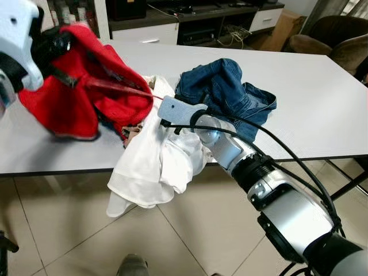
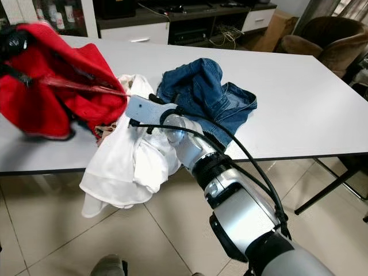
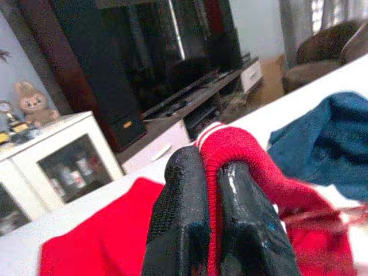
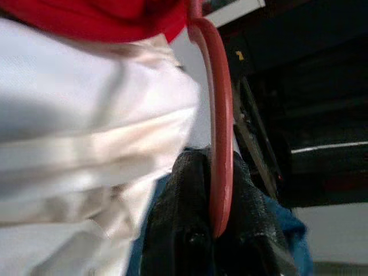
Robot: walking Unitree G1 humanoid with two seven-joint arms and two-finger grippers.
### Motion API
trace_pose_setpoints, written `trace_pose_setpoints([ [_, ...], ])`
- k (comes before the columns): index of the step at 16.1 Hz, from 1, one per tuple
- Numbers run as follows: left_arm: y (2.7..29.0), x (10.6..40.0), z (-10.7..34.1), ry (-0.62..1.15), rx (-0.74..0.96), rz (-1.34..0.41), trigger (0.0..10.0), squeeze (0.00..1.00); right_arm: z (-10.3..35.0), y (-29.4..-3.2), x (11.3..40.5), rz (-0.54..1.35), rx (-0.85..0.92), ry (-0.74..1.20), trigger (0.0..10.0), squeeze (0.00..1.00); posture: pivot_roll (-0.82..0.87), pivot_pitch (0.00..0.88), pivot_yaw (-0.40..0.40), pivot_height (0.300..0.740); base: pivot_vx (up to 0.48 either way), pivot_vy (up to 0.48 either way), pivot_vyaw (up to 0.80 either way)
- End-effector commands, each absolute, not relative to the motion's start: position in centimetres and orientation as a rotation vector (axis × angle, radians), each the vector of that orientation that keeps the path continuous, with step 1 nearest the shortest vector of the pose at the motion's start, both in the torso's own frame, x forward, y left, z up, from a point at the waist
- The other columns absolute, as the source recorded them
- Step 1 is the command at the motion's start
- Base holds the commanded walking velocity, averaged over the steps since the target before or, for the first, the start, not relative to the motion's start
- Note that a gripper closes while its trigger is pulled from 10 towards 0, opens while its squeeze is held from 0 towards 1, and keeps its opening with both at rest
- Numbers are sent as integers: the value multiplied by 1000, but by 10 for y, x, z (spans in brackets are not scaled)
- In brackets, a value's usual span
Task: Hang hanger
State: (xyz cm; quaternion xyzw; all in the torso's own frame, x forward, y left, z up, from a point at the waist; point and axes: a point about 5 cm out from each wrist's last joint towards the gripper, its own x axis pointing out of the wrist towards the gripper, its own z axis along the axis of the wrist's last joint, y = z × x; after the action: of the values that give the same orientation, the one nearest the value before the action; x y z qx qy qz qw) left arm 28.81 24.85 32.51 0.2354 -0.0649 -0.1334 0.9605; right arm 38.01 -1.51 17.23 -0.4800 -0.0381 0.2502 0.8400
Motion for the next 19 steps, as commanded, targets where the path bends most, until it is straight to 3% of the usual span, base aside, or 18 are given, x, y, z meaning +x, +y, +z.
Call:
trace_pose_setpoints([
  [1, 245, 279, 332, -179, 514, -279, 10000, 0, 181, -24, 387, 470, -1020, -74, 10000, 0, 205, 0, -94, 740, 0, 0, 0],
  [6, 283, 253, 313, -125, 444, -126, 10000, 0, 182, -31, 390, 456, -938, -81, 10000, 0, 222, 0, -107, 740, 0, 0, 0],
  [11, 294, 246, 301, -140, 297, -40, 10000, 0, 179, -51, 394, 375, -956, -112, 10000, 0, 220, 0, -113, 740, 0, 0, 0],
  [13, 288, 251, 310, -188, 225, -54, 10000, 0, 180, -44, 391, 397, -1013, -168, 10000, 0, 210, 0, -108, 740, 0, 0, 0],
  [16, 260, 255, 309, -191, 228, -213, 10000, 0, 183, -30, 389, 396, -1011, -181, 10000, 0, 205, 0, -100, 740, 0, 0, 0],
  [19, 246, 254, 318, -225, 225, -265, 10000, 0, 180, -22, 389, 388, -1054, -168, 10000, 0, 210, 0, -100, 740, 0, 0, 0],
])
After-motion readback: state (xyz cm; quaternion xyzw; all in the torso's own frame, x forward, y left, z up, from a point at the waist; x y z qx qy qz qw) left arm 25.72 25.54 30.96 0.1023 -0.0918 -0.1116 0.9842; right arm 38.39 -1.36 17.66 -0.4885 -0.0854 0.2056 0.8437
